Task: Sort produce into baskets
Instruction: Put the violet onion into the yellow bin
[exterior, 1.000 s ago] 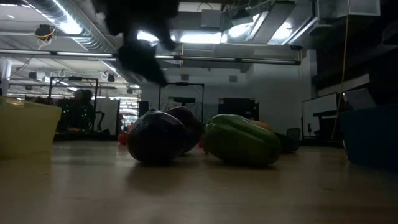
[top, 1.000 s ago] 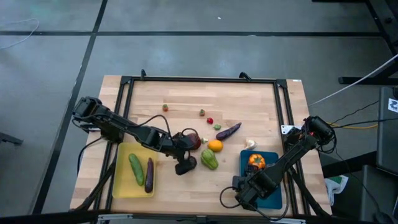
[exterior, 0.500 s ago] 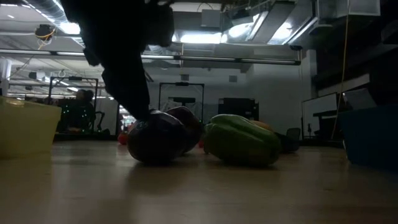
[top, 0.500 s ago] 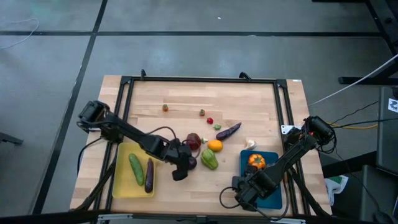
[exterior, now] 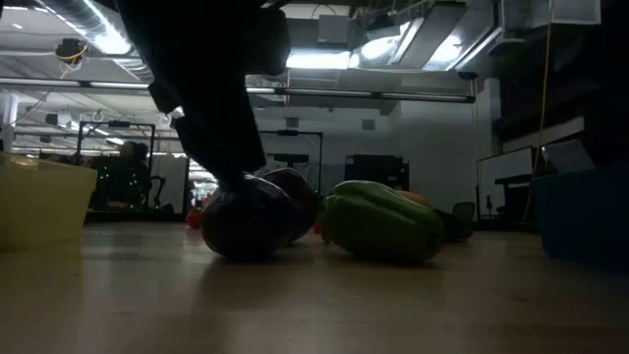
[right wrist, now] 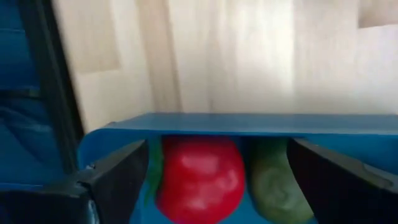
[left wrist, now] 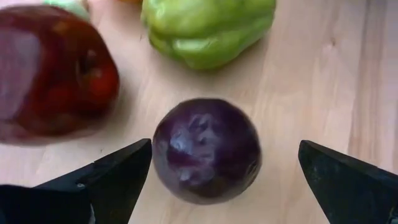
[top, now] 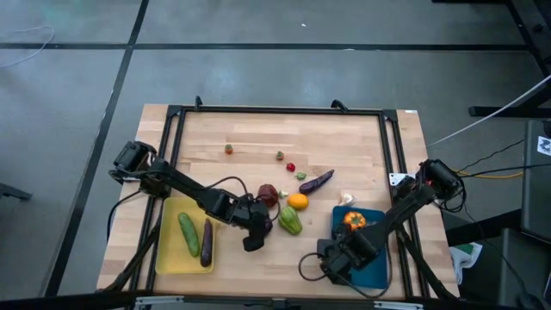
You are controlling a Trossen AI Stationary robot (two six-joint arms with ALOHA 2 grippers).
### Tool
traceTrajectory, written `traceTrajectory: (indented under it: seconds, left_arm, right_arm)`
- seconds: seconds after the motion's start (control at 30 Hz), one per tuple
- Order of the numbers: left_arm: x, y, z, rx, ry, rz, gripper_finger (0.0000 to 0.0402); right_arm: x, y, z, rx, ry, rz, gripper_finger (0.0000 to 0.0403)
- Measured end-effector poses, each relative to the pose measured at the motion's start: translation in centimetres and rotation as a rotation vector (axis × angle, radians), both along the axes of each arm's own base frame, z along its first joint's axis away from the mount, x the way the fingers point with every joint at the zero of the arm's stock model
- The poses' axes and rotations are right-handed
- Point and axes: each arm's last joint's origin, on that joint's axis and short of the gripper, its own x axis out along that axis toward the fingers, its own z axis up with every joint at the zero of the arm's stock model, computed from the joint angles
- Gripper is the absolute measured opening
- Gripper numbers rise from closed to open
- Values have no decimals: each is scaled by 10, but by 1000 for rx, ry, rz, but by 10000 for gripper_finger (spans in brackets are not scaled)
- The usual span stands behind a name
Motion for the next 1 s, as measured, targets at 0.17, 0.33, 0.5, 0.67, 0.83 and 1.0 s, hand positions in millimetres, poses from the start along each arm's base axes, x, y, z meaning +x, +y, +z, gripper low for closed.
traceTrajectory:
  seconds: [0.17,0.33,0.5,0.67,0.83,1.0]
  left_arm:
    - [1,2,0,38,-14,27,400]
    - [1,4,0,43,-16,40,400]
    - [3,4,-3,44,-14,42,400]
    - [5,3,-14,53,17,45,400]
    - [7,2,-27,69,49,36,400]
    - [6,3,-32,81,78,36,397]
  right_arm:
    - [8,-14,0,-24,21,-7,376]
    - [17,-25,5,-28,16,-8,376]
    - [17,-30,19,-53,52,-13,376]
    - [17,-31,32,-86,54,-15,376]
    - [24,-32,39,-197,-75,-13,376]
    - [25,-36,40,-326,-145,-16,376]
